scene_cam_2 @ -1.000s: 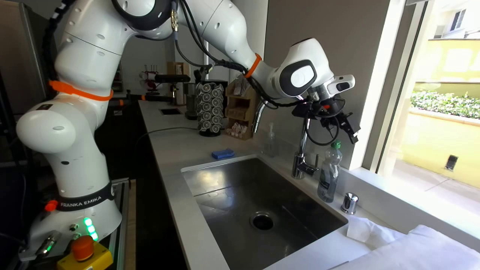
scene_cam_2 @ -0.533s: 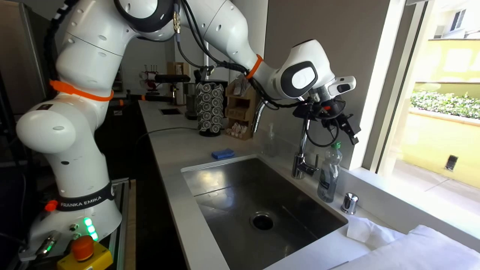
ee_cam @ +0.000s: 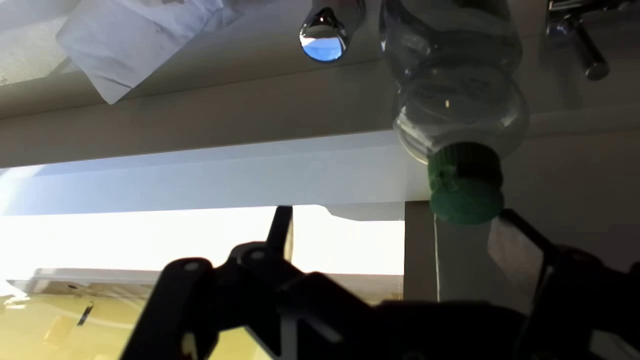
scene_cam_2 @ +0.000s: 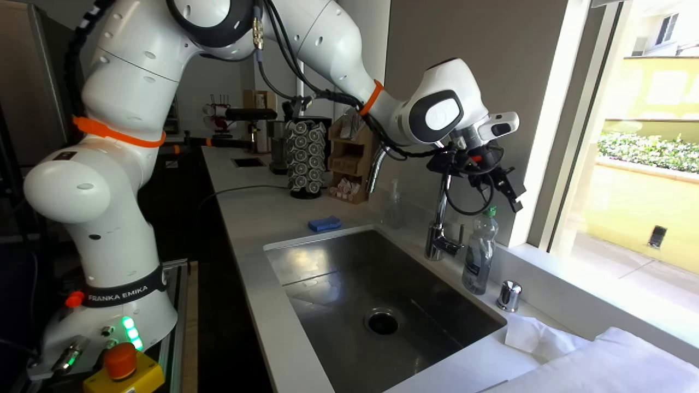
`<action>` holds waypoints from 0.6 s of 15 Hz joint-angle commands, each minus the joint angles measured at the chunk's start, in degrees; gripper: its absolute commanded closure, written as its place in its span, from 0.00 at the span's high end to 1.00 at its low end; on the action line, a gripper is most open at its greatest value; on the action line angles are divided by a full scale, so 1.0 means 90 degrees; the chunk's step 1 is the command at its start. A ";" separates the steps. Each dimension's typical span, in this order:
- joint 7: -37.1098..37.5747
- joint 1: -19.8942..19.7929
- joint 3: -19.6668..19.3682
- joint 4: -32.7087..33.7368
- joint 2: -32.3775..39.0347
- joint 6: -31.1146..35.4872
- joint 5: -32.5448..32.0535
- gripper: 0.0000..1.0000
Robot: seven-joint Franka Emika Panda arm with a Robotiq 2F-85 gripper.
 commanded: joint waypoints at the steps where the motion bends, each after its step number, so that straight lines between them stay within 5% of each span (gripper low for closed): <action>1: 0.0067 0.0082 -0.0051 0.0117 0.0088 -0.0207 0.0118 1.00; 9: 0.0224 0.0159 -0.0152 0.0064 -0.0010 -0.0353 0.0026 1.00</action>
